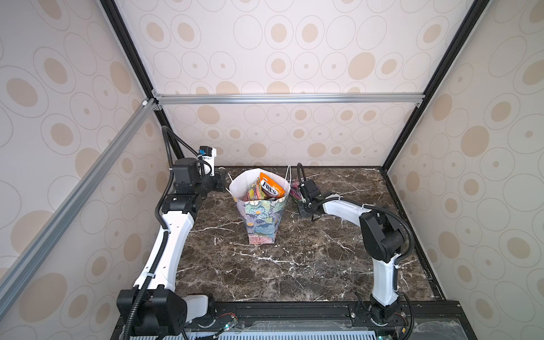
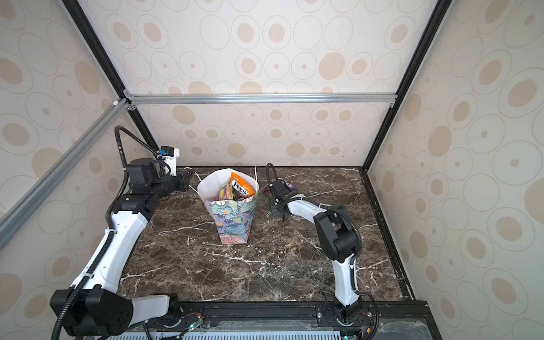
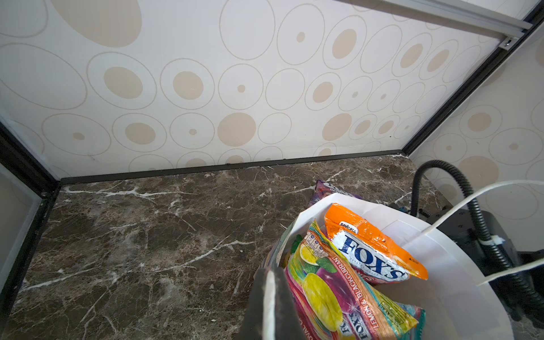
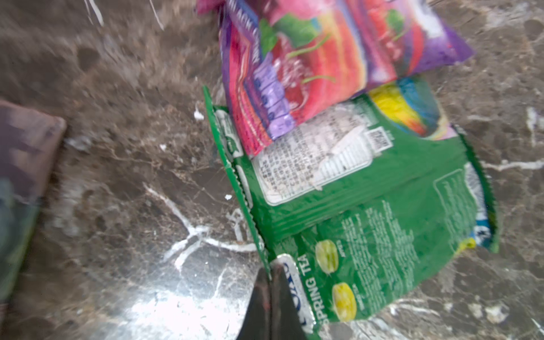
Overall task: Place the snacks into the paper bag
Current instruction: 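Close the right gripper on the green Spring Tea packet's edge, then lift the green Spring Tea packet high off the table with the right gripper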
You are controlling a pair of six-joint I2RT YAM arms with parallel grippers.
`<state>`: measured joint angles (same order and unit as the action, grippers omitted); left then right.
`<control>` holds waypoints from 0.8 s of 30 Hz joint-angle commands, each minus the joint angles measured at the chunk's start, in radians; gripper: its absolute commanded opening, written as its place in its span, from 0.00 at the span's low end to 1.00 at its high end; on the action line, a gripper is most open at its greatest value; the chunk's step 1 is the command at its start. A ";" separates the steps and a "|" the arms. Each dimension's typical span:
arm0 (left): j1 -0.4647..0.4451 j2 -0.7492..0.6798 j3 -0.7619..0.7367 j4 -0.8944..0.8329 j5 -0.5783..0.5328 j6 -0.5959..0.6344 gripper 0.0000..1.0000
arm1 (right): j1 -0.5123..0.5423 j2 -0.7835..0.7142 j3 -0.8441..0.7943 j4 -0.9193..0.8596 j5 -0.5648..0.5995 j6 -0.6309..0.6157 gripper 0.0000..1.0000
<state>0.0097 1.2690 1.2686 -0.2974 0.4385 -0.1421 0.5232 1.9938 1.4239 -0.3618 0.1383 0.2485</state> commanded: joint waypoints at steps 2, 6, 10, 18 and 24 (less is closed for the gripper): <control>0.001 -0.040 0.060 0.041 -0.016 0.018 0.00 | -0.019 -0.090 -0.029 0.031 -0.065 0.048 0.00; 0.001 -0.042 0.060 0.042 -0.014 0.018 0.00 | -0.022 -0.132 -0.034 0.018 -0.060 0.041 0.00; 0.001 -0.046 0.059 0.042 -0.014 0.018 0.00 | -0.033 -0.175 -0.041 0.013 -0.065 0.042 0.00; 0.000 -0.048 0.058 0.043 -0.016 0.018 0.00 | -0.039 -0.247 -0.031 -0.031 -0.062 0.028 0.00; 0.001 -0.048 0.058 0.044 -0.012 0.017 0.00 | -0.039 -0.320 -0.056 -0.060 -0.052 0.028 0.00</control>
<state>0.0097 1.2602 1.2686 -0.3115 0.4385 -0.1421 0.4866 1.7351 1.3766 -0.4084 0.0750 0.2756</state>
